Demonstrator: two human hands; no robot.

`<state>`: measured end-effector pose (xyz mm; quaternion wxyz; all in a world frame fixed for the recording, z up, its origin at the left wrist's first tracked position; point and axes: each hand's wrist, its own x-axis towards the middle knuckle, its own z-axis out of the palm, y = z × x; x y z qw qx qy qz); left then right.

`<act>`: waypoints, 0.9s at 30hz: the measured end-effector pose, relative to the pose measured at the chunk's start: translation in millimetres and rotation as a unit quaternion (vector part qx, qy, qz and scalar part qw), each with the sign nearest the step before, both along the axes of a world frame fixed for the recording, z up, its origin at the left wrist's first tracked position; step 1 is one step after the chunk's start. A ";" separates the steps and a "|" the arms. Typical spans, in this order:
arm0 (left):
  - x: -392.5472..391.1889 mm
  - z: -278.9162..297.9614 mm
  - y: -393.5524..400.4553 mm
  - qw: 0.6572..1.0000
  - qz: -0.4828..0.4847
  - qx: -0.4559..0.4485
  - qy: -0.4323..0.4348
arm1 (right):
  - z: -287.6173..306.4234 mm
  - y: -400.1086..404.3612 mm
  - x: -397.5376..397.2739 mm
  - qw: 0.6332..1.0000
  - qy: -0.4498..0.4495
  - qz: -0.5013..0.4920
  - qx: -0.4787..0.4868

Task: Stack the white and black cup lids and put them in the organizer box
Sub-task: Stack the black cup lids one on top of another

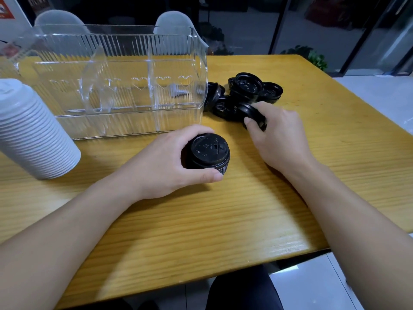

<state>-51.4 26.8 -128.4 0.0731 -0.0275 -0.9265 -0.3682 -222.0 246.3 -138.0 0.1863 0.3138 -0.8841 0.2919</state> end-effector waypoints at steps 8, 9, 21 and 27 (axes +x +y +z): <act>-1.3 1.0 -4.9 1.000 0.012 -0.011 0.008 | 1.6 -7.5 16.8 0.989 -0.043 0.113 -0.082; -1.4 0.8 -5.0 1.000 0.013 -0.013 0.009 | 1.1 -7.0 15.8 0.988 -0.033 0.118 -0.094; -2.1 -0.9 -4.1 1.000 0.018 -0.017 0.009 | 8.9 -5.6 14.2 0.971 -0.091 0.156 -0.159; -1.6 -1.9 -4.7 1.000 0.015 -0.010 0.016 | 17.6 -1.5 14.2 0.923 -0.205 0.178 -0.272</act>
